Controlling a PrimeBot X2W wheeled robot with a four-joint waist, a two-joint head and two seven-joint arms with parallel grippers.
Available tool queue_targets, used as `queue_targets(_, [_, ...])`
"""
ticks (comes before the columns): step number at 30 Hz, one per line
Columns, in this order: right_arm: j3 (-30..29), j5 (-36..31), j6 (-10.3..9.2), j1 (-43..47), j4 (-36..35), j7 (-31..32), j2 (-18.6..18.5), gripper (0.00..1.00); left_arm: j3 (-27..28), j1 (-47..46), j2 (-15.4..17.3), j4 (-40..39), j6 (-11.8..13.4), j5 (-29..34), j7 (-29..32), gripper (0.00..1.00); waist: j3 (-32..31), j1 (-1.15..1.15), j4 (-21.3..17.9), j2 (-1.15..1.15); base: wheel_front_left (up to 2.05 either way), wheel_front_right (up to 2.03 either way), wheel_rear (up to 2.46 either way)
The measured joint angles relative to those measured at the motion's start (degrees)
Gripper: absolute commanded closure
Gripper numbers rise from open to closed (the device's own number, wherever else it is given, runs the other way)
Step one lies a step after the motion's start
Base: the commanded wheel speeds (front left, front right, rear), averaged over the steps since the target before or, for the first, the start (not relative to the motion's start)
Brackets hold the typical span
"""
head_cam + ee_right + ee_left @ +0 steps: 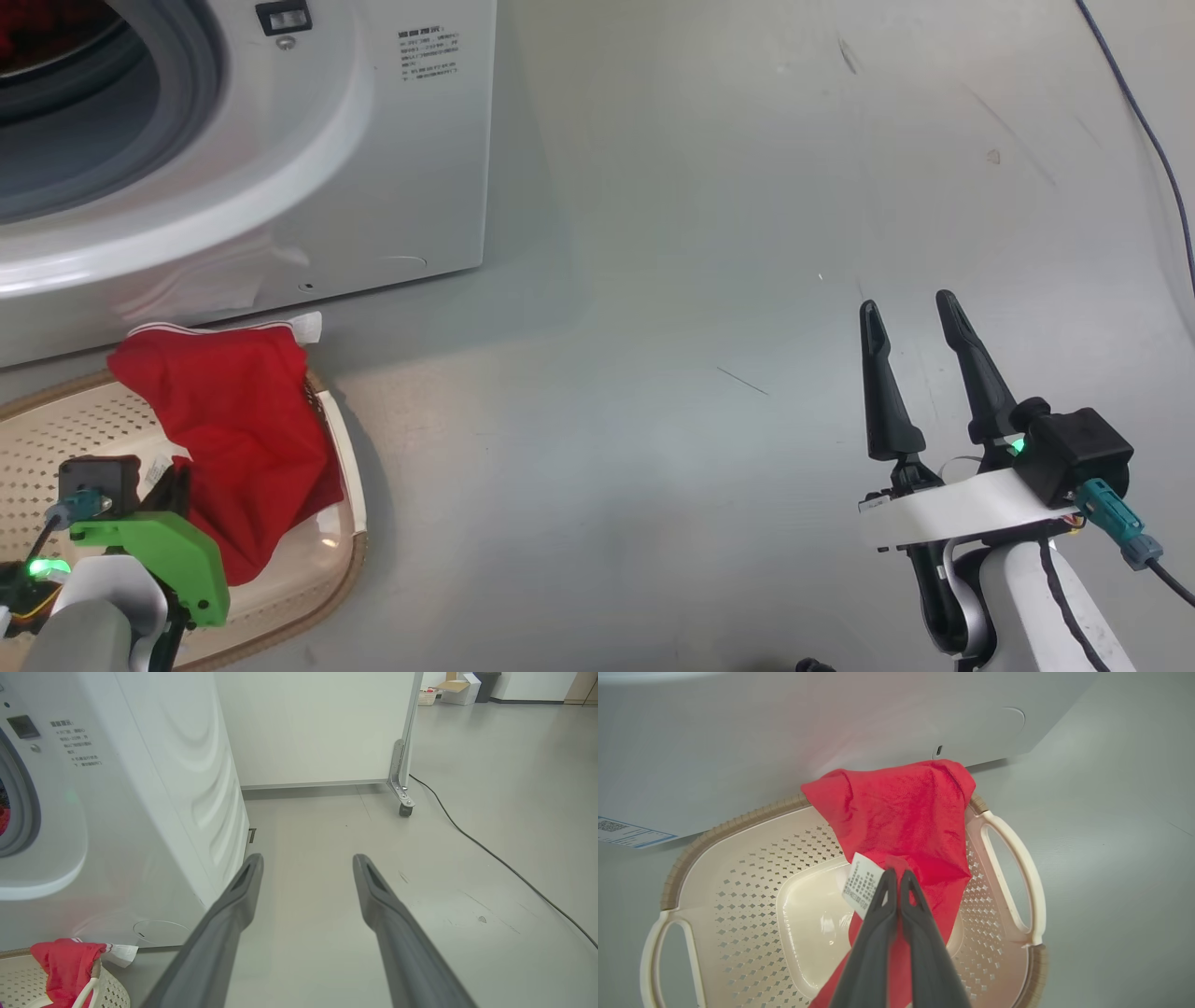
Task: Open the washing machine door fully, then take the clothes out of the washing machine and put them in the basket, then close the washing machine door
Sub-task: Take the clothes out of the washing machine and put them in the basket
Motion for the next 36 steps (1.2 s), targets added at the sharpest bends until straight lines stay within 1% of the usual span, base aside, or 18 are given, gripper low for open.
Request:
queue_targets(3, [-0.03, 0.0, -0.01, -0.3, -0.18, 0.0, 0.02, 0.0, 0.01, -1.47, 0.0, 1.32, 0.0, 0.0, 0.03, 1.0, 1.16, 0.0, -0.55, 0.0, 0.0, 0.0, 0.0])
queue_targets(4, [-0.09, 0.0, -0.02, -0.31, -0.16, 0.0, 0.07, 0.0, -0.02, -1.86, -0.03, 2.1, 0.0, 0.0, 0.19, 0.91, 1.48, 0.0, -0.71, 0.0, 0.0, 0.0, 0.0])
queue_targets(5, [-0.12, 0.0, -0.03, -0.33, -0.16, 0.0, 0.08, 0.0, -0.07, -2.03, -0.07, 2.79, 0.0, 0.0, 0.54, 0.6, 1.73, 0.0, -0.85, 0.0, 0.0, 0.0, 0.0])
queue_targets(6, [-0.12, -0.01, -0.04, -0.36, -0.15, 0.0, 0.08, 0.0, -0.08, -2.08, -0.12, 3.46, 0.0, 0.0, 0.55, 0.08, 1.92, 0.0, -0.98, 0.0, 0.0, 0.0, 0.0])
queue_targets(7, [-0.12, -0.02, -0.08, -0.48, -0.12, 0.0, 0.1, 0.0, 0.0, -2.24, -0.21, 4.75, 0.0, -0.25, 0.79, 0.0, 2.12, 0.0, -1.14, 0.0, 0.0, 0.0, 0.0])
queue_targets(12, [-0.35, -0.18, -0.12, -0.54, 0.16, 0.0, 0.13, 0.0, -0.47, -3.04, -0.99, 7.27, 0.0, -0.4, 0.93, 0.0, 1.54, 0.0, -0.83, 0.0, 0.0, 0.0, 0.0])
queue_targets(14, [-0.35, -0.18, -0.53, -0.55, 0.31, 0.0, 0.14, 0.0, -0.74, -3.29, -1.3, 7.98, 0.0, -0.4, 0.64, 0.0, 1.12, 0.0, -0.58, 0.0, 0.0, 0.0, 0.0])
queue_targets(16, [-0.34, -0.18, -0.54, -0.62, 0.41, 0.0, 0.13, 0.0, -1.09, -3.63, -1.45, 8.43, -0.01, -0.37, 0.22, 0.0, 0.66, 0.0, -0.28, 0.0, 0.0, 0.0, 0.0])
queue_targets(27, [-0.44, -0.18, -0.53, -0.7, 1.65, 0.0, 0.13, 0.0, -2.7, -4.88, -3.64, 9.53, -0.46, 0.09, -5.46, 0.0, -3.15, 0.0, 1.71, 0.0, 0.0, 0.0, 0.0])
queue_targets(31, [-1.48, -0.18, -0.57, -0.69, 2.11, 0.0, 0.12, 0.0, -4.01, -5.6, -5.04, 9.24, -0.59, 0.31, -8.68, 0.0, -5.39, 0.0, 3.07, 0.0, 0.0, 0.0, 0.0])
queue_targets(36, [-2.46, -0.18, -0.59, -0.52, 2.54, 0.0, 0.11, 0.0, -5.81, -5.98, -6.17, 8.31, -1.02, 1.8, -9.9, 0.0, -7.45, 0.0, 5.14, 0.0, 0.0, 0.0, 0.0])
